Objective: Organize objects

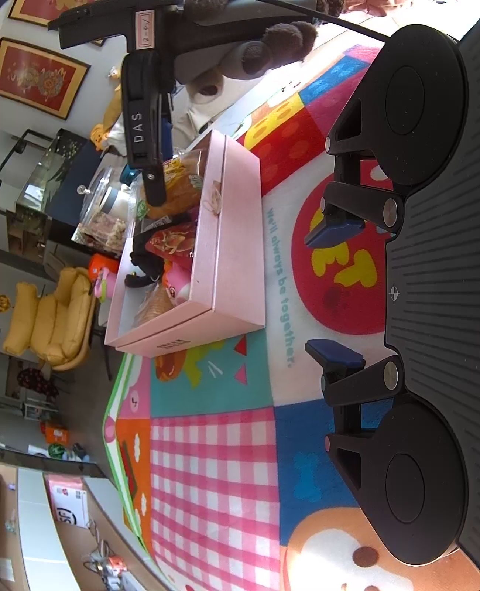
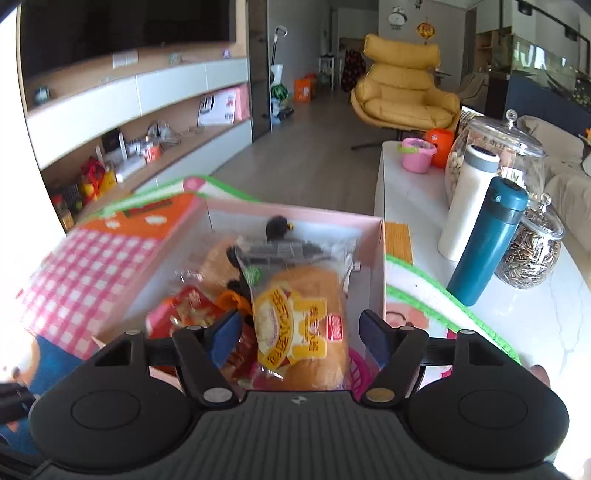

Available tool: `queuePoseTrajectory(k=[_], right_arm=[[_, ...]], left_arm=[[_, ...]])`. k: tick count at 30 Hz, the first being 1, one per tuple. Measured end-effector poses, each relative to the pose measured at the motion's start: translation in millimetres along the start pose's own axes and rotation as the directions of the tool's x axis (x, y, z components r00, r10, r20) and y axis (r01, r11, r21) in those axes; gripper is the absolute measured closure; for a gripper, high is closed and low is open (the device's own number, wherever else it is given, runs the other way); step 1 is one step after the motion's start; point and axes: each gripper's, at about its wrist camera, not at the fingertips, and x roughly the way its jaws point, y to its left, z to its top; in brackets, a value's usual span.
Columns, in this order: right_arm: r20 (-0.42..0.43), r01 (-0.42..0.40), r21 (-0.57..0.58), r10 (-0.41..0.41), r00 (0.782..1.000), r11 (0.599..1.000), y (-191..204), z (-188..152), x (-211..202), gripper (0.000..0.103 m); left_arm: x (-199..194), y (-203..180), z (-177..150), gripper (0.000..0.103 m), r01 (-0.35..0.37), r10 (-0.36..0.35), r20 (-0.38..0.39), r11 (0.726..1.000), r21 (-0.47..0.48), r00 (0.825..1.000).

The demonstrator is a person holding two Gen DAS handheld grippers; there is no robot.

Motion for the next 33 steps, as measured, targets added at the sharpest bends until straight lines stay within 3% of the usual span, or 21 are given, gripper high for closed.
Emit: queuePoseTrajectory(k=[1,4,9,12,14,16,21,24,28,33], right_arm=[[0.006,0.011,0.008,-0.011,1.000,1.000,-1.0,2.9,0.8,0.052],[-0.018,0.078,0.035,-0.078,0.997,0.996,-1.4,5.6,18.6,0.053],[-0.042,-0.059,0.048,0.061,0.997,0.997,9.9,-0.8,20.4,0.051],[-0.031,-0.009,0.033,0.010,0.999,0.999,10.5,-3.4,15.9,0.051],[-0.003,0.038,0.040,-0.038,0.999,0.998,7.1,-7.5,2.2,0.045],[0.049,0.045,0.053,-0.047,0.998,0.998,4.0,-15.7,-22.9,0.024],[0.113,0.032,0.058,-0.038,0.993,0.998,9.2,-61.4,-80.9,0.000],[0.018,0.015,0.039,-0.016,1.000,0.999,22.7,-95.8,-76.4,0.000],[-0.072,0.098,-0.018,-0.099,0.993,0.995,41.6,-129.0,-43.7,0.000],[-0.067,0.114,0.054,-0.111,0.992,0.992,34.5,-133.1,-30.5,0.000]], left_arm=[[-1.1,-0.5,0.7,0.044,0.000,0.000,0.003,1.000,-0.001,1.000],[-5.4,-0.6,1.6,0.044,-0.007,0.007,0.019,1.000,-0.003,1.000],[-6.5,-8.1,-1.9,0.044,-0.062,0.061,0.030,0.998,0.023,0.998],[-6.8,-17.0,-7.0,0.044,-0.116,0.113,0.051,0.991,0.062,0.992],[-7.6,-22.0,-11.5,0.044,-0.153,0.147,0.074,0.984,0.090,0.986],[-7.0,-24.0,-15.4,0.044,-0.173,0.166,0.082,0.981,0.092,0.983],[-1.0,-26.5,-23.6,0.043,-0.184,0.180,0.058,0.979,0.082,0.982],[1.0,-31.8,-28.3,0.043,-0.213,0.206,0.072,0.970,0.118,0.976],[4.8,-39.0,-34.6,0.039,-0.261,0.245,0.116,0.953,0.153,0.963],[5.3,-38.3,-36.7,0.039,-0.267,0.248,0.144,0.953,0.140,0.958]])
